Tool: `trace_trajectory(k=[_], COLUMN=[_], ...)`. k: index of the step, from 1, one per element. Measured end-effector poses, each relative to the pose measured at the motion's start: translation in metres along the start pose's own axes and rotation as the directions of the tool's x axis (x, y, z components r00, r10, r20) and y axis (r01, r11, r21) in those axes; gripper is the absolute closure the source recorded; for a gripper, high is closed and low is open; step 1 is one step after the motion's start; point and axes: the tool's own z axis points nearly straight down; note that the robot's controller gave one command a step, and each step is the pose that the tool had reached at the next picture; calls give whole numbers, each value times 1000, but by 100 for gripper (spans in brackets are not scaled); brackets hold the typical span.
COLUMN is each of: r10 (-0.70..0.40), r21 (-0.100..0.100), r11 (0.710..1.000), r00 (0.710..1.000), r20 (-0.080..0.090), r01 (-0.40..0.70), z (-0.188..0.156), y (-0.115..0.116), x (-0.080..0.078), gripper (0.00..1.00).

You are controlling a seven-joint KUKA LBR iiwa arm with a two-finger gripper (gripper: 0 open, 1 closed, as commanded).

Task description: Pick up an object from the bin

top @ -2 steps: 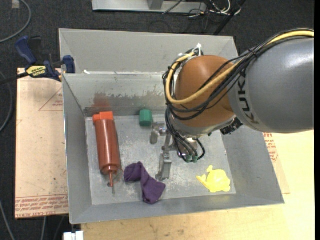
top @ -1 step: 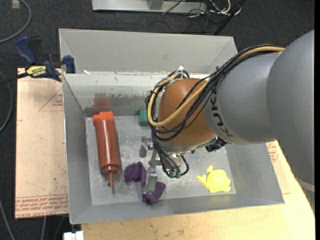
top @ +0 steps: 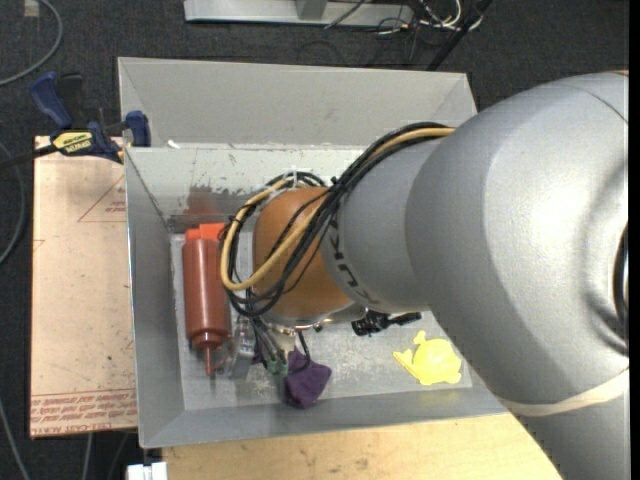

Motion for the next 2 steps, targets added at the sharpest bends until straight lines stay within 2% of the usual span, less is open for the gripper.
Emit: trace_trajectory(k=[1, 2], r10=[0, -2], r21=[0, 2], r11=[1000, 1000], r00=[1000, 1000], r20=[0, -4], r01=[0, 2], z=[0, -30], y=[0, 0], x=[0, 1], gripper=[100, 100])
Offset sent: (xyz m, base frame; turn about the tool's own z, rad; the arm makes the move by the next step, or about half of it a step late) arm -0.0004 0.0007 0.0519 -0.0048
